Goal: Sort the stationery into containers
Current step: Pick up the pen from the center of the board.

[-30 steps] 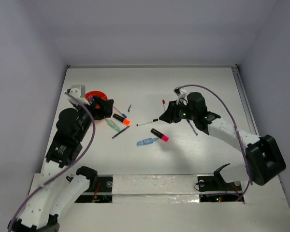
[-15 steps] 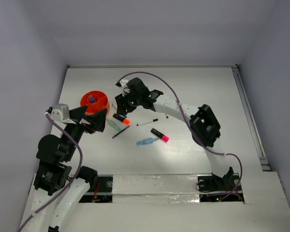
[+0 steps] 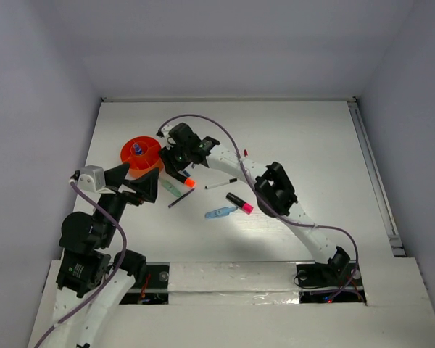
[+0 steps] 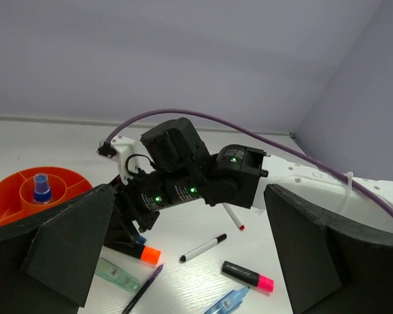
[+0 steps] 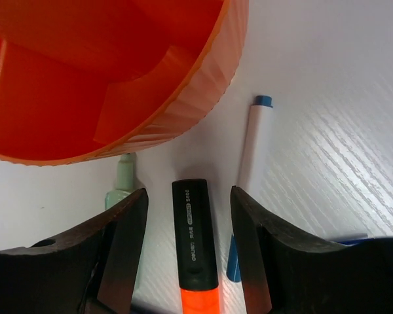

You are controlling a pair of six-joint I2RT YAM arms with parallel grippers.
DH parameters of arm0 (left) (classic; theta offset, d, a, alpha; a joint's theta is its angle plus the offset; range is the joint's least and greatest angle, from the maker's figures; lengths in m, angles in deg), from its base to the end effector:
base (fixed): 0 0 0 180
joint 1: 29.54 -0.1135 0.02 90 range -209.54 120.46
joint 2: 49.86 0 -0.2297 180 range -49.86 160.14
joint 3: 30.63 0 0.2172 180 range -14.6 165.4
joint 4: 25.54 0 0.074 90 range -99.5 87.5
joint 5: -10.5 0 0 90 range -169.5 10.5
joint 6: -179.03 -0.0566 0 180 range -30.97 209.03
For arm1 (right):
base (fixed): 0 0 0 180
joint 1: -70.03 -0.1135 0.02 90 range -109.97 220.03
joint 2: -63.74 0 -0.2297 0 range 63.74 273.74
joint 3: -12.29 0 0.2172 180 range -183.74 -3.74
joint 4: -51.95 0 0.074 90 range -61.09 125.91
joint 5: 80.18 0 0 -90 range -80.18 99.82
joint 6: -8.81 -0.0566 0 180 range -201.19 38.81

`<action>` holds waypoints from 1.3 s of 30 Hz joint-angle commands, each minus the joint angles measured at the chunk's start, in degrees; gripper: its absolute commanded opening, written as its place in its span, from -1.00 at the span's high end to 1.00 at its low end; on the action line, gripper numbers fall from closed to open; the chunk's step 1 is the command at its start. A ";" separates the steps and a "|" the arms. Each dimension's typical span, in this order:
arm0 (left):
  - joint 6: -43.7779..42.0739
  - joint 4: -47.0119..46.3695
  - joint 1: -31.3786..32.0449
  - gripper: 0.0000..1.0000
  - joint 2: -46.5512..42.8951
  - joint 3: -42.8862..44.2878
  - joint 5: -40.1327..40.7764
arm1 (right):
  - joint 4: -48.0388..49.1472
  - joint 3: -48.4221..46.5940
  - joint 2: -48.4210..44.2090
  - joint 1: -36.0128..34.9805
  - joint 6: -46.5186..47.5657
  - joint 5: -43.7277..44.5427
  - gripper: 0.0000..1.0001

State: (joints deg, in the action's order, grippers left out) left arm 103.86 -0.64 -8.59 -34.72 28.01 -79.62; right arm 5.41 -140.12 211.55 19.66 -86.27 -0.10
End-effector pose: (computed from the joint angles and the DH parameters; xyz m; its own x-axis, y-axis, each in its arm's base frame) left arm 0.0743 -0.0286 0.3647 0.1960 -0.3491 -0.9164 0.4237 0.8729 -0.2419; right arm 0.3289 0.4124 0.1666 -0.4990 -0.4658 -0.7307 -0.7994 0.5731 0.1806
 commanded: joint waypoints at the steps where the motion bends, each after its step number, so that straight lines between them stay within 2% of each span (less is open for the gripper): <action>1: -1.38 -3.94 0.14 -0.98 -0.28 -1.04 1.70 | -1.23 -3.28 0.82 -1.31 1.83 2.09 -0.17; 6: -1.65 -3.94 0.14 -0.98 -0.37 -1.21 1.70 | -0.87 -3.19 1.69 -1.93 3.14 3.58 -0.05; 20: -1.73 -3.68 -0.38 -0.98 -0.11 -1.39 1.26 | -0.44 -1.00 2.83 -4.65 9.74 12.80 0.08; 34: -1.65 -3.41 -0.91 -0.98 0.33 -1.39 1.09 | 0.27 -2.58 5.56 -5.18 12.29 14.13 0.20; 39: -1.73 -3.33 -0.91 -0.98 0.51 -1.48 1.09 | 1.41 -1.18 5.30 -5.18 13.52 15.62 0.43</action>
State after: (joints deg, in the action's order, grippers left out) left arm 102.79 -1.10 -9.14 -34.70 27.01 -78.42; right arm 5.52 -141.39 215.00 14.81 -74.78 13.11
